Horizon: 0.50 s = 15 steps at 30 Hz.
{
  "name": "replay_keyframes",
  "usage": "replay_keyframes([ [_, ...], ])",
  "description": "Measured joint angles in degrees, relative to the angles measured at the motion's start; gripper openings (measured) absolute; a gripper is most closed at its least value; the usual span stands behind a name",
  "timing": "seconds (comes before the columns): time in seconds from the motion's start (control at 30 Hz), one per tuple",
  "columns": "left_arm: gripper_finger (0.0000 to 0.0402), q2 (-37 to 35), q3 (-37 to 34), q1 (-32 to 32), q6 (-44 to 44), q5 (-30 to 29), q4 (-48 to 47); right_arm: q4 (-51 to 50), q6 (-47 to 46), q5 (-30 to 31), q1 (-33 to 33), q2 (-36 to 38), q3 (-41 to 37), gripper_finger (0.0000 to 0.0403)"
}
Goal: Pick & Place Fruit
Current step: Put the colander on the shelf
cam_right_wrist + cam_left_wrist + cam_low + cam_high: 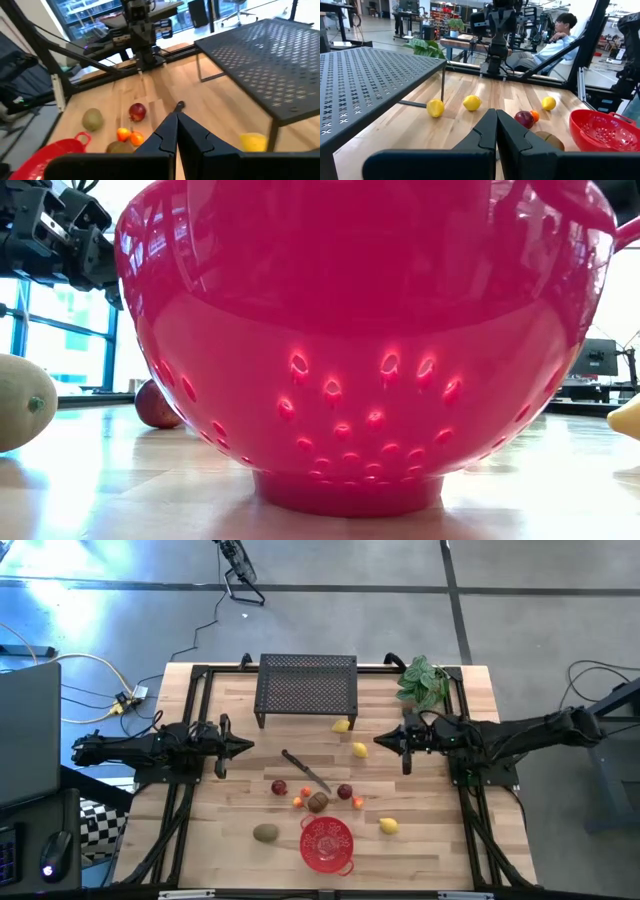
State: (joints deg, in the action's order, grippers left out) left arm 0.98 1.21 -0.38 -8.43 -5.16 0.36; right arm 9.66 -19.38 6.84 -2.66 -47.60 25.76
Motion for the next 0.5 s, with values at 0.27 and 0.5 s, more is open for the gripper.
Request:
replay_keyframes([
  [0.27,0.0,-0.01,0.0,0.0,0.53,0.08,-0.01,3.07,-7.49,3.18,-5.22,-5.48,0.12,0.0002],
  [0.5,0.0,-0.01,0.0,0.0,0.57,0.12,-0.02,1.52,-7.24,8.23,-8.81,-10.25,4.97,0.0002],
])
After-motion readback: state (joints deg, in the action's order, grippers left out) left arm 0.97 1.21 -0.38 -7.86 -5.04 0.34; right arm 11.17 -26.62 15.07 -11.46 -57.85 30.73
